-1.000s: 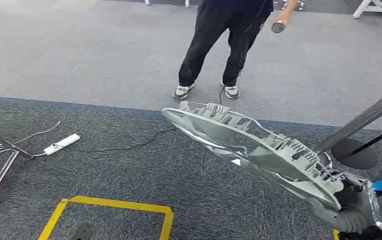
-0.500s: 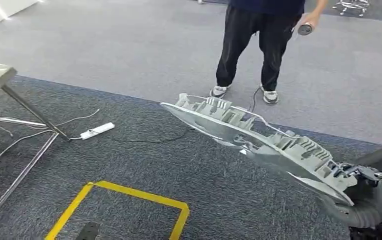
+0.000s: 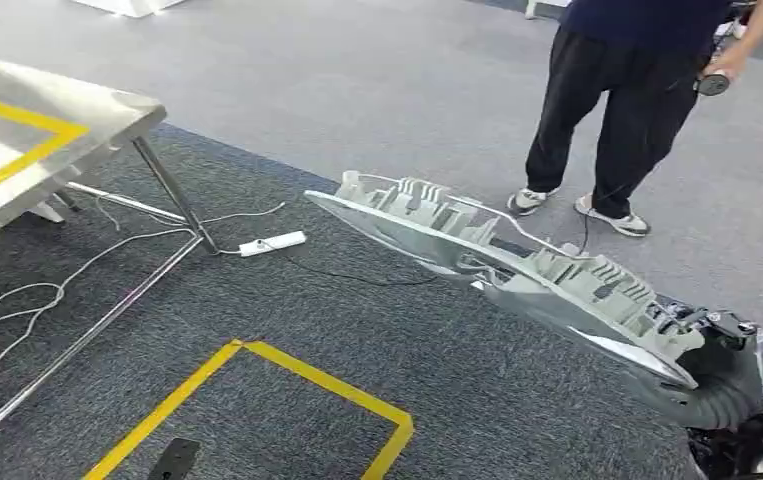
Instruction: Take the parts from the cabinet and place them on the table.
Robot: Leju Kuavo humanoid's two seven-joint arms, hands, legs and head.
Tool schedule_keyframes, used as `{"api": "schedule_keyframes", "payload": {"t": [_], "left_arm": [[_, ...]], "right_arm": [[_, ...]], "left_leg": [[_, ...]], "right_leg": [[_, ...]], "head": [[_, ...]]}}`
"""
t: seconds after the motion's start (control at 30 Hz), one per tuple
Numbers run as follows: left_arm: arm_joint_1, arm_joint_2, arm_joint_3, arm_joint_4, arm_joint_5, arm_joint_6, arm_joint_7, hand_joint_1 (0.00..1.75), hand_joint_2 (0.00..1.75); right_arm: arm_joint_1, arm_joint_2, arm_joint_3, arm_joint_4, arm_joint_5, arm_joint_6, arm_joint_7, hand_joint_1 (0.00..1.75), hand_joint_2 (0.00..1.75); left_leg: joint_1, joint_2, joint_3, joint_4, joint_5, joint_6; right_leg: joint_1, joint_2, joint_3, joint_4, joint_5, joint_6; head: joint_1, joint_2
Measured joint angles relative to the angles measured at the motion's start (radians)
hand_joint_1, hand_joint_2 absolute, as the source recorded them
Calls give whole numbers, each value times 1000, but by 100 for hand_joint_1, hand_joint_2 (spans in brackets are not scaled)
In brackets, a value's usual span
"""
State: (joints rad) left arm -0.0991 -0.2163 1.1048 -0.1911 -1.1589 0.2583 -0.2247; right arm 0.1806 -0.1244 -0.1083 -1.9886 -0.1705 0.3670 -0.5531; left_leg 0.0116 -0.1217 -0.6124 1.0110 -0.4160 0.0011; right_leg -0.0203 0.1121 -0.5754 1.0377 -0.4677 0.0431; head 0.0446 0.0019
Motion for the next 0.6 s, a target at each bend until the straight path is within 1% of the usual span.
{"api": "schedule_keyframes", "payload": {"t": [0.03,0.07,0.1,0.13,0.17,0.2,0.23,0.27,0.3,0.33,0.37,0.4,0.43,0.47,0.5,0.53,0.57,0.6], "left_arm": [[0,1,0,0,0,4,5,0,175],[3,-1,0,0,1,5,9,0,175],[7,-2,0,0,1,10,14,0,175],[11,-3,0,0,3,15,16,0,175],[13,-4,0,0,9,21,18,0,175],[13,-5,0,0,13,25,18,0,175],[11,-6,1,0,19,28,18,0,175],[10,-6,1,0,19,32,19,0,175],[10,-6,1,0,19,32,19,0,175],[12,-6,1,0,18,32,19,0,175],[13,-6,1,0,16,32,18,0,175],[14,-6,1,0,16,32,16,0,175],[13,-5,1,0,14,32,15,0,175],[12,-5,1,0,13,32,14,0,175],[11,-5,1,0,11,32,14,0,175],[8,-5,1,0,10,32,14,0,175],[8,-5,1,0,8,32,14,0,175],[9,-4,1,0,7,33,14,0,175]], "right_arm": [[-3,-4,1,-1,-1,-2,-3,175,175],[-2,-9,2,0,-1,-4,-3,175,175],[-2,-13,2,0,-2,-6,-2,175,175],[0,-19,2,-1,-3,-10,1,175,175],[-1,-28,3,-3,-7,-15,3,175,175],[6,-36,2,-10,-10,-16,5,175,175],[14,-42,2,-17,-14,-18,5,175,175],[18,-46,2,-18,-17,-19,4,175,175],[19,-50,2,-18,-18,-19,5,175,175],[22,-51,2,-17,-18,-21,6,175,175],[24,-52,2,-17,-21,-21,6,175,175],[24,-53,2,-17,-23,-21,4,175,175],[24,-53,3,-18,-25,-20,1,175,175],[24,-53,4,-18,-26,-20,0,175,175],[24,-53,4,-18,-26,-20,0,175,175],[25,-55,4,-18,-26,-20,0,175,175],[25,-55,5,-18,-26,-20,0,175,175],[25,-56,5,-18,-26,-21,0,175,175]], "left_leg": [[4,-14,-10,5,2,-5],[9,-20,-17,4,8,-14],[13,-35,-19,0,13,-21],[11,-50,-22,0,14,-28],[7,-1,-26,11,0,-29],[1,56,-44,50,-32,-32],[-1,85,-75,116,-72,-34],[-1,102,-112,197,-110,-34],[-1,108,-143,267,-135,-35],[-1,109,-156,298,-136,-35],[-1,109,-143,280,-114,-35],[-1,113,-110,222,-78,-33],[-3,123,-64,144,-40,-30],[-7,155,-15,62,-9,-25],[-19,215,14,12,-19,-23],[-18,204,11,1,-14,-9],[-19,191,8,2,-13,-6],[-22,178,5,3,-14,-1]], "right_leg": [[0,-7,9,-16,-2,3],[4,-17,4,-10,0,3],[7,-25,2,-5,0,2],[3,-41,3,-12,4,-5],[1,-58,8,-17,7,-10],[2,-71,9,-19,7,-17],[5,-87,9,-19,7,-21],[8,-105,9,-19,7,-22],[9,-121,8,-18,6,-24],[11,-138,8,-18,5,-24],[12,-154,9,-18,5,-25],[12,-168,10,-18,4,-24],[12,-180,13,-18,3,-23],[12,-192,17,-18,1,-20],[20,-202,19,-17,-2,-14],[24,-213,18,-12,-6,-10],[26,-226,21,-15,-5,-8],[26,-239,25,-18,-6,-5]], "head": [[1,0],[0,0],[-1,0],[-1,0],[0,0],[-12,0],[-12,0],[-12,0],[-12,0],[-12,0],[-13,0],[-13,0],[-13,0],[-13,0],[-13,0],[-12,0],[-10,0],[-13,0]]}}
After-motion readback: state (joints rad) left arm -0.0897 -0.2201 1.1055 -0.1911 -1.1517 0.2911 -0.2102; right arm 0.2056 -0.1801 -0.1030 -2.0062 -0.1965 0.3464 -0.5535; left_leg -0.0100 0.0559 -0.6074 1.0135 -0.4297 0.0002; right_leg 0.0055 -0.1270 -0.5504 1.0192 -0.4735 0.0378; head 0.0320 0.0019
